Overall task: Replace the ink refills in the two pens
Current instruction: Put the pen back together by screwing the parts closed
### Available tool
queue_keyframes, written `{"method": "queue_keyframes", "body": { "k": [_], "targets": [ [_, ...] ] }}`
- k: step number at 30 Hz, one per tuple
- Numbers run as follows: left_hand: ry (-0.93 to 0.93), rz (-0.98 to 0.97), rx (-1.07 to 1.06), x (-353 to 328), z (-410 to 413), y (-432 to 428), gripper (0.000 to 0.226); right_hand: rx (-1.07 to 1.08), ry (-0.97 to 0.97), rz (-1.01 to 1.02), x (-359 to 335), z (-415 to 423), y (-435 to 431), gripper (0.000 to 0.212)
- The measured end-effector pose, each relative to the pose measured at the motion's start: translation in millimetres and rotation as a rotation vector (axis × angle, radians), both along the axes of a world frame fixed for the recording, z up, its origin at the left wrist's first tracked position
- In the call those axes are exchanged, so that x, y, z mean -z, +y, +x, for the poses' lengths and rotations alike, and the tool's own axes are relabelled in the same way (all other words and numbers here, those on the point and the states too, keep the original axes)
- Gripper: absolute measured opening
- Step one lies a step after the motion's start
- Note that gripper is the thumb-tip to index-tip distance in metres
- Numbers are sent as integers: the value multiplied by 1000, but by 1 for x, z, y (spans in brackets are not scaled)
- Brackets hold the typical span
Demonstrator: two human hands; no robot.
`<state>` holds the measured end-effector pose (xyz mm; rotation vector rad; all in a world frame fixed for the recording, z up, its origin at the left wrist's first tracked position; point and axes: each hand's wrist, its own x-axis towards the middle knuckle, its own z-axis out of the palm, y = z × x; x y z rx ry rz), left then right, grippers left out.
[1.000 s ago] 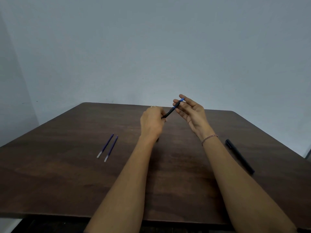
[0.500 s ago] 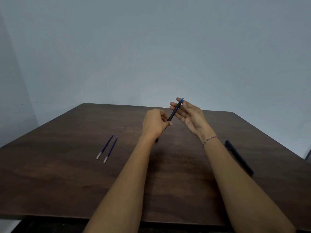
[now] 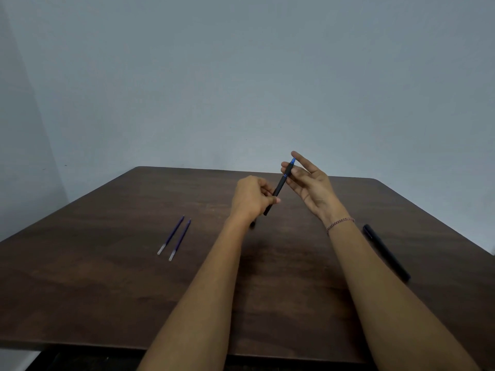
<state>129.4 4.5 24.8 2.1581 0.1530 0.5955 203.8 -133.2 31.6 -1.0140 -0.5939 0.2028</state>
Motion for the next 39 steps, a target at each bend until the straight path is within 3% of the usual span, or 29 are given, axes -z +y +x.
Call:
{"method": "queue_keyframes", "body": {
  "k": [8, 16, 21, 28, 33, 39],
  "targets": [
    [16, 29, -29, 2, 1, -1, 26, 11, 101, 12, 1, 2, 2, 18],
    [14, 20, -7, 3, 1, -3, 22, 54, 56, -74, 0, 1, 2, 21],
    [4, 6, -22, 3, 2, -2, 25, 0, 124, 9, 1, 2, 1, 20],
    [19, -14, 5, 2, 2, -4, 24, 46, 75, -89, -2, -2, 2, 18],
    [22, -52, 7, 1, 2, -5, 22, -11, 143, 10, -2, -2, 2, 21],
    [34, -61, 20, 1, 0, -5, 21, 51, 81, -21, -3, -2, 1, 23]
  ]
}}
